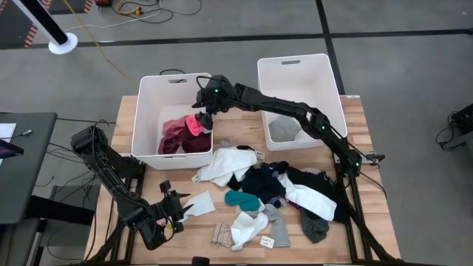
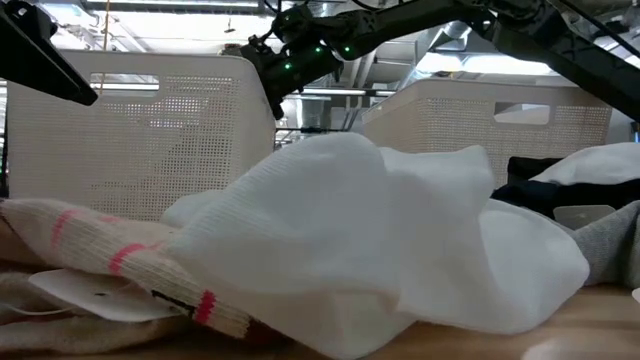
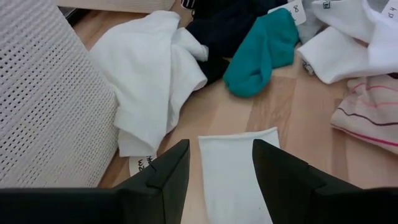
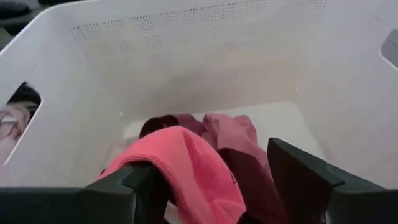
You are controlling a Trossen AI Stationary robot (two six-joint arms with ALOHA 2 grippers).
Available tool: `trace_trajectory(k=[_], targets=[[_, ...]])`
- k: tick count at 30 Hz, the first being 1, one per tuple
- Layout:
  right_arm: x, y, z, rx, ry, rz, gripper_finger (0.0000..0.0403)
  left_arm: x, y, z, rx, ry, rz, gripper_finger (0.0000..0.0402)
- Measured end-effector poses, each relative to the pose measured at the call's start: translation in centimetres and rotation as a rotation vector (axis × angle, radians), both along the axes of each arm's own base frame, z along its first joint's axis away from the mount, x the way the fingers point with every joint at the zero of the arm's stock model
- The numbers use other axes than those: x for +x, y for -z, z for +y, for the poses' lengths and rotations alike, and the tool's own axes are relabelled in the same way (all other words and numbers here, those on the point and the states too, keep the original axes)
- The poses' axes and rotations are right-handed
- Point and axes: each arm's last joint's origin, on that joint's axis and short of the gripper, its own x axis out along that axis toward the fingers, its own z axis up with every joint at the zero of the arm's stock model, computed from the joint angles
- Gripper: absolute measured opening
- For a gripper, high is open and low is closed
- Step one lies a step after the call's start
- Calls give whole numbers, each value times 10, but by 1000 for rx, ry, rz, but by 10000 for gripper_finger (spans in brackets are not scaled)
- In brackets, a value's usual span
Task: Sort clothes
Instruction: Put the pink sock into the left white bin
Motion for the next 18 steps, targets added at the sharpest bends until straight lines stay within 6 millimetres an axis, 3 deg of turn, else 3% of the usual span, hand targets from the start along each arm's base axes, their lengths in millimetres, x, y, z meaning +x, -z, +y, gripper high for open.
trace_trajectory(k=[9, 18], targets=[[-8, 7, 1, -44, 13, 131, 270, 0, 0, 0, 4, 3, 3, 171], [-23, -7, 3, -148, 45, 264, 270, -1, 1, 0, 9, 20, 37, 171]])
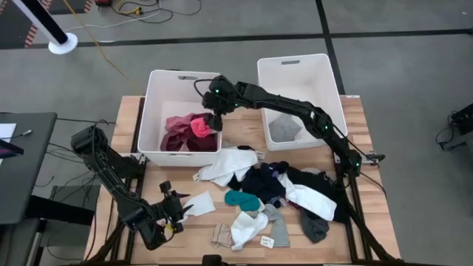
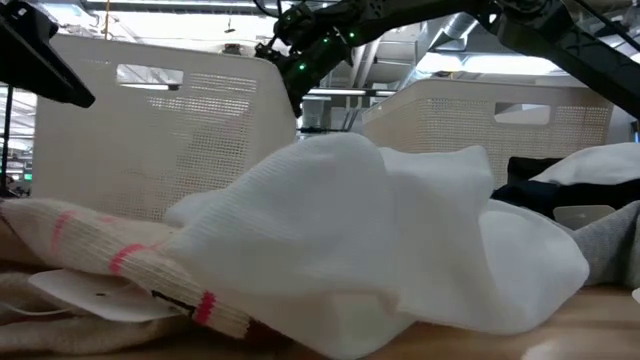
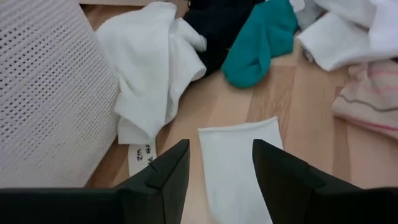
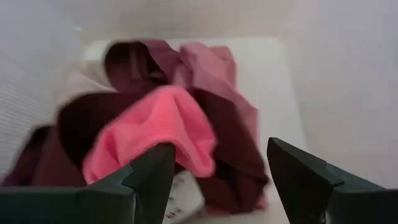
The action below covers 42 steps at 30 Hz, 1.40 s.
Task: Sort clothes
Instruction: Put the pink sock into the left white bin, then put the light pink sock into the left white bin
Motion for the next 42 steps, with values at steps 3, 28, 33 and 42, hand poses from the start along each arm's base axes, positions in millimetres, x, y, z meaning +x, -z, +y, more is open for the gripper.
trace_trajectory(k=[3, 28, 33, 42], targets=[[-1, -7, 0, -11, 7, -8, 270, 0, 0, 1, 19, 12, 21, 171], [-24, -83, 60, -61, -118, -104, 270, -6, -35, -2, -132, 84, 526, 171], [-34, -96, 86, -70, -182, -76, 270, -18, -31, -9, -272, 61, 646, 171], [-47, -104, 124, -59, -273, 1, 270, -49, -22, -21, -341, -59, 624, 161]])
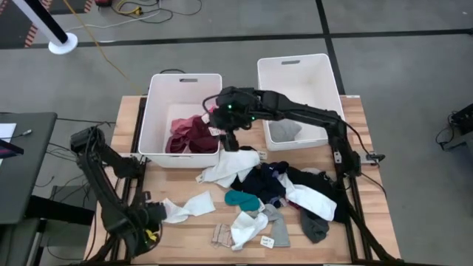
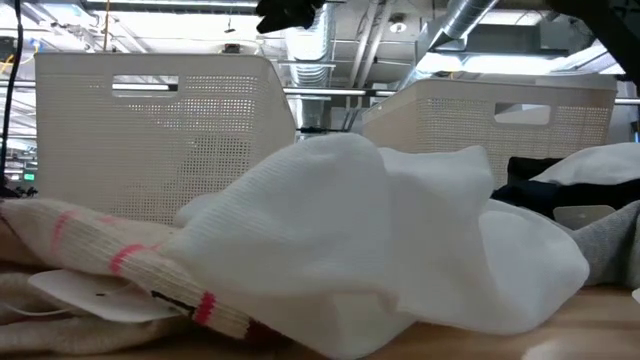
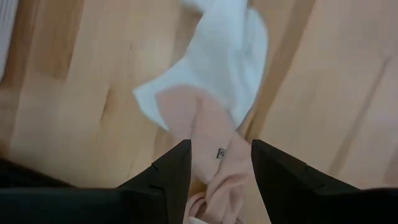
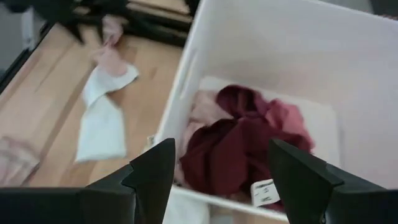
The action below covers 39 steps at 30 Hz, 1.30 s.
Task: Sort clothes
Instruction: Put the light pink sock into the left white bin
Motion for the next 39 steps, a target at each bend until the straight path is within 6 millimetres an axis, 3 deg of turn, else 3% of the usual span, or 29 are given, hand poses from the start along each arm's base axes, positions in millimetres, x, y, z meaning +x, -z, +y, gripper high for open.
trace_trajectory(k=[5, 17, 21, 30, 39], targets=[[-5, 3, 13, -26, -36, 68, 270, -11, 16, 2, 2, -71, 2, 158], [-8, 9, 34, -29, -84, 142, 270, -15, 48, 9, -59, -110, 13, 154], [-8, 9, 39, -29, -95, 143, 270, -16, 51, 11, -51, -108, 15, 126], [-9, 10, 44, -23, -102, 166, 270, -16, 54, 12, -38, -60, -6, 10], [-10, 11, 57, -25, -132, 173, 270, -15, 53, 12, -13, -20, -16, 3]])
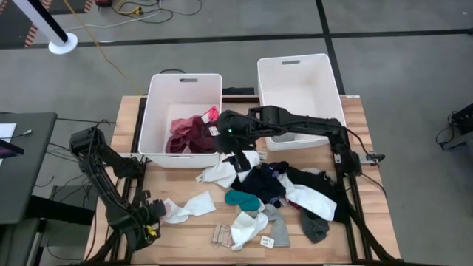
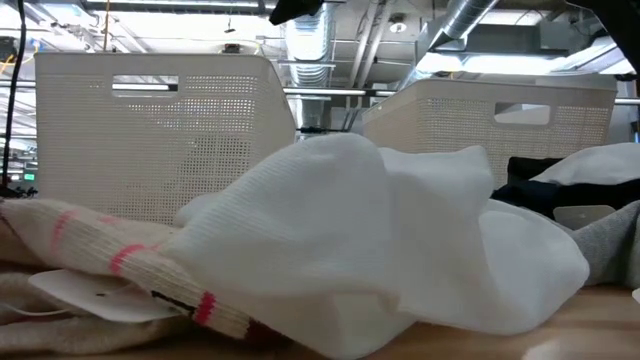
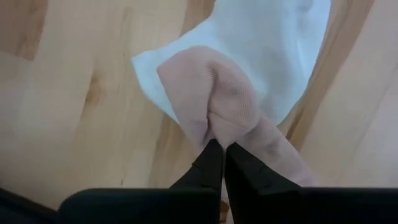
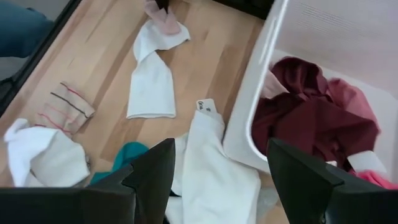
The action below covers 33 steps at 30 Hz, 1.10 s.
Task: Sort clothes
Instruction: Put the light pink sock into the left white bin
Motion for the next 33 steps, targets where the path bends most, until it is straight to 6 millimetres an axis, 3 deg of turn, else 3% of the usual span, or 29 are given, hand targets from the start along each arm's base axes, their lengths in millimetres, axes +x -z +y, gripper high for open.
trace_trajectory(k=[9, 24, 33], targets=[[0, 0, 18, 0, -43, 0, 270, 4, -30, -6, 73, 38, -5, 1], [1, -5, 67, 2, -159, -84, 270, 13, -118, -4, 302, 90, -202, 1], [7, 3, 92, 7, -213, -124, 270, 30, -160, 1, 357, 173, -292, 1]])
